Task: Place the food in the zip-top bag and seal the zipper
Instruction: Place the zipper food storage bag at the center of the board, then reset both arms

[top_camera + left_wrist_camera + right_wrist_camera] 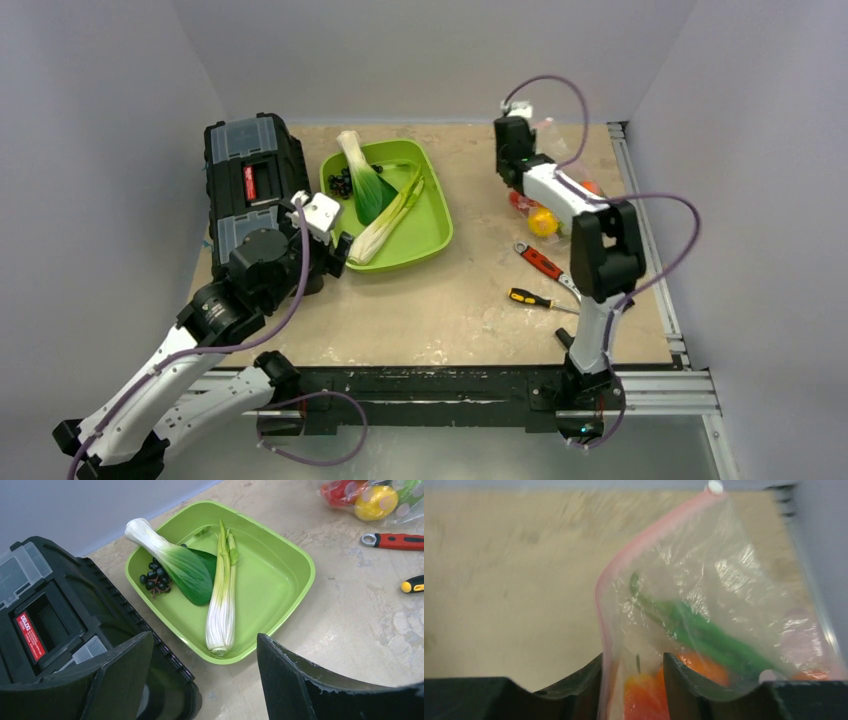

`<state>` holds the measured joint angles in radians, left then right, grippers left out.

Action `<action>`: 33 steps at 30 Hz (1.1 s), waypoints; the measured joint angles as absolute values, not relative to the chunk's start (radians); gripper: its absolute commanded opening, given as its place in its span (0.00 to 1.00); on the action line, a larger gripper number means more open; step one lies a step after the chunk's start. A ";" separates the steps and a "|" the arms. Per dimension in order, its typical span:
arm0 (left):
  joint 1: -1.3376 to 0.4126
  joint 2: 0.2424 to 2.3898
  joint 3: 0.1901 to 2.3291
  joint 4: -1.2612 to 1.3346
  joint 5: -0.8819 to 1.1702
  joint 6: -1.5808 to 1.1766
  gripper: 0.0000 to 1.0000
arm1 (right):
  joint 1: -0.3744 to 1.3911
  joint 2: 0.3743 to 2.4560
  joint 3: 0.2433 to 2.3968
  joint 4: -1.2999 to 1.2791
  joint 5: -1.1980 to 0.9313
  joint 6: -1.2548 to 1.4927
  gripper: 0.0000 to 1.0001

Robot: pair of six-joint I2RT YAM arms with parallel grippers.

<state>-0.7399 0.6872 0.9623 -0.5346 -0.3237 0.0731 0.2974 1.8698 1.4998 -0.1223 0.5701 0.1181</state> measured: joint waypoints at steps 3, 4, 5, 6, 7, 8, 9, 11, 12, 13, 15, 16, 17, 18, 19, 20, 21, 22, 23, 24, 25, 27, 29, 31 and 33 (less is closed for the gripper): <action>-0.740 0.703 0.953 -0.536 -0.334 0.074 0.75 | 0.367 2.017 1.525 -0.223 0.500 0.152 0.83; -0.740 0.707 0.952 -0.536 -0.336 0.075 0.75 | 0.393 2.032 1.525 -0.265 0.485 0.155 0.88; -0.740 0.712 0.951 -0.537 -0.339 0.076 0.75 | 0.419 2.033 1.525 -0.303 0.471 0.159 0.90; -0.740 0.718 0.951 -0.537 -0.340 0.076 0.75 | 0.441 2.018 1.525 -0.328 0.456 0.160 0.94; -0.740 0.724 0.951 -0.537 -0.341 0.076 0.75 | 0.459 1.993 1.525 -0.343 0.443 0.158 0.97; -0.740 0.730 0.951 -0.537 -0.342 0.076 0.75 | 0.470 1.950 1.523 -0.356 0.426 0.157 0.99; -0.740 0.733 0.951 -0.537 -0.342 0.076 0.75 | 0.488 1.894 1.519 -0.362 0.412 0.157 0.99; -0.740 0.734 0.951 -0.537 -0.342 0.076 0.75 | 0.494 1.748 1.504 -0.366 0.375 0.157 0.99; -0.740 0.733 0.951 -0.537 -0.342 0.076 0.75 | 0.490 1.670 1.491 -0.361 0.361 0.157 0.99; -0.740 0.733 0.951 -0.537 -0.342 0.076 0.75 | 0.485 1.586 1.472 -0.351 0.342 0.157 0.99; -0.740 0.733 0.951 -0.537 -0.345 0.076 0.75 | 0.475 1.432 1.422 -0.328 0.301 0.159 0.99; -0.740 0.733 0.951 -0.537 -0.346 0.076 0.75 | 0.470 1.348 1.386 -0.315 0.276 0.163 0.99; -0.740 0.733 0.951 -0.537 -0.349 0.076 0.75 | 0.467 1.272 1.345 -0.306 0.252 0.168 0.99; -0.740 0.733 0.951 -0.537 -0.352 0.076 0.75 | 0.464 1.197 1.295 -0.294 0.227 0.175 0.99; -0.740 0.732 0.950 -0.536 -0.354 0.076 0.75 | 0.464 1.144 1.253 -0.289 0.208 0.181 0.99; -0.740 0.730 0.948 -0.533 -0.356 0.076 0.75 | 0.465 1.079 1.198 -0.278 0.184 0.189 0.99; -0.740 0.726 0.942 -0.529 -0.358 0.076 0.75 | 0.465 1.018 1.136 -0.278 0.163 0.200 0.99; -0.740 0.720 0.936 -0.525 -0.363 0.076 0.75 | 0.466 0.964 1.079 -0.284 0.150 0.209 0.99; -0.740 0.715 0.929 -0.523 -0.367 0.076 0.76 | 0.466 0.912 1.028 -0.300 0.134 0.218 0.99; -0.740 0.709 0.922 -0.519 -0.370 0.075 0.76 | 0.467 0.871 0.987 -0.321 0.122 0.228 0.99; -0.740 0.700 0.913 -0.517 -0.374 0.072 0.76 | 0.467 0.836 0.957 -0.349 0.112 0.236 0.99; -0.740 0.682 0.902 -0.518 -0.374 0.053 0.76 | 0.467 0.776 0.926 -0.409 0.109 0.256 0.99; -0.740 0.657 0.894 -0.528 -0.368 0.009 0.76 | 0.467 0.698 0.923 -0.470 0.119 0.278 0.99; -0.740 0.621 0.888 -0.548 -0.354 -0.053 0.76 | 0.467 0.606 0.926 -0.507 0.149 0.300 0.99; -0.740 0.582 0.888 -0.570 -0.338 -0.121 0.76 | 0.467 0.532 0.938 -0.545 0.195 0.323 0.99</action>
